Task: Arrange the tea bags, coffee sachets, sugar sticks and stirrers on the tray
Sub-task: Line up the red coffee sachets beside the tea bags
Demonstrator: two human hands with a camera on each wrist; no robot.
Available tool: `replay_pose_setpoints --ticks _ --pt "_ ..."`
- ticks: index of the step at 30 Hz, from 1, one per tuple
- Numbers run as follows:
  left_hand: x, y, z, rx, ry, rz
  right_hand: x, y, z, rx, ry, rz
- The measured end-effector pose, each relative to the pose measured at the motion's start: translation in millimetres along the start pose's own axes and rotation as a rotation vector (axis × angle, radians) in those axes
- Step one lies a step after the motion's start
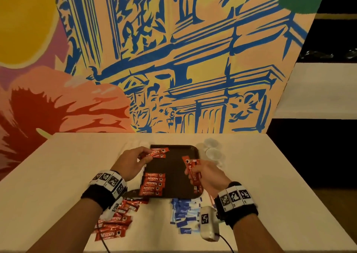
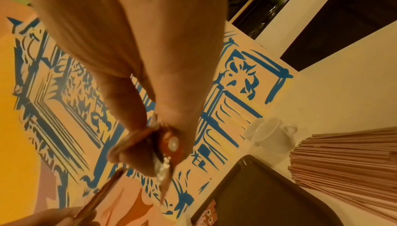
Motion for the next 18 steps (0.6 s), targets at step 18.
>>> replay_pose_setpoints --ticks 18 --pt "-49.4 49.8 -126.6 -0.144 -0.245 0.003 -180.8 46.0 45.7 0.809 -0.062 0.062"
Point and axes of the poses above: each hand's wrist, its own x-axis away from the middle knuckle, its own y-axis out of the palm, z = x × y, the point moved 9 cm from there along -x, towards the middle knuckle, and after that the axes turned 8 degrees about z, right-handed, at the moved point
